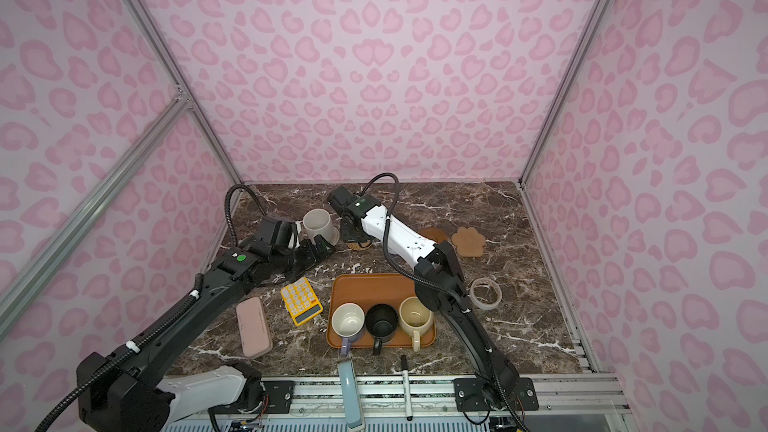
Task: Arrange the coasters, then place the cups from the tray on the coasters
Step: 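Lower the light blue mug onto the rattan coaster with the right gripper, then raise the right gripper out of the blue mug while left gripper nears the tray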
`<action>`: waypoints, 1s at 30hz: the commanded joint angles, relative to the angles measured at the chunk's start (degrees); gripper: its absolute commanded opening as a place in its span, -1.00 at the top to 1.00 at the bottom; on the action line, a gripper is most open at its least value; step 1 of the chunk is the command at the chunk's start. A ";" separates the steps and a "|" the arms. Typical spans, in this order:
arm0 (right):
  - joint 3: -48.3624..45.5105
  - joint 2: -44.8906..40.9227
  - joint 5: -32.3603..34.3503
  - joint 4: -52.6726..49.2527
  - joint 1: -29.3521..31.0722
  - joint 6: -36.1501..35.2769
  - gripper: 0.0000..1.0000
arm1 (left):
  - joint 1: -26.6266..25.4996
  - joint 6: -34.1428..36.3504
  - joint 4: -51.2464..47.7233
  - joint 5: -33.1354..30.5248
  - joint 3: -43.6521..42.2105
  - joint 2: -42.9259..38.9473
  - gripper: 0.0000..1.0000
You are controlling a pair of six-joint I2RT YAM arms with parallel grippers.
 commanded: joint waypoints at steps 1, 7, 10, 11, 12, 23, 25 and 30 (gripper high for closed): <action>-0.52 0.87 0.44 1.63 0.11 -0.18 1.00 | 0.05 0.31 1.05 -0.06 -0.25 -0.09 -0.93; -3.31 -0.31 0.13 3.08 0.27 -0.09 1.00 | 0.05 0.35 0.85 0.01 -0.67 -0.44 -0.94; -3.32 -0.31 -1.15 2.82 0.18 -0.09 0.83 | 0.05 0.43 0.32 -0.16 -0.69 -0.68 -0.93; -3.23 -0.29 -1.44 2.64 0.18 -0.11 0.67 | -0.01 0.50 0.10 -0.17 -0.69 -0.86 -0.93; -3.19 -0.49 -1.63 2.55 0.18 -0.17 0.54 | 0.05 0.51 0.00 -0.24 -0.73 -1.11 -0.93; -3.76 -4.58 -2.34 0.89 0.27 -1.07 -0.59 | 0.05 2.81 -4.41 1.42 -0.10 -3.97 -0.93; -7.03 -7.26 -2.00 2.50 0.36 -1.41 -0.97 | -0.11 3.66 -6.30 2.16 0.64 -4.44 -0.93; -17.24 -18.01 -3.60 7.26 -0.63 -2.46 -0.97 | -1.98 4.61 -11.03 1.82 2.17 -6.67 -0.94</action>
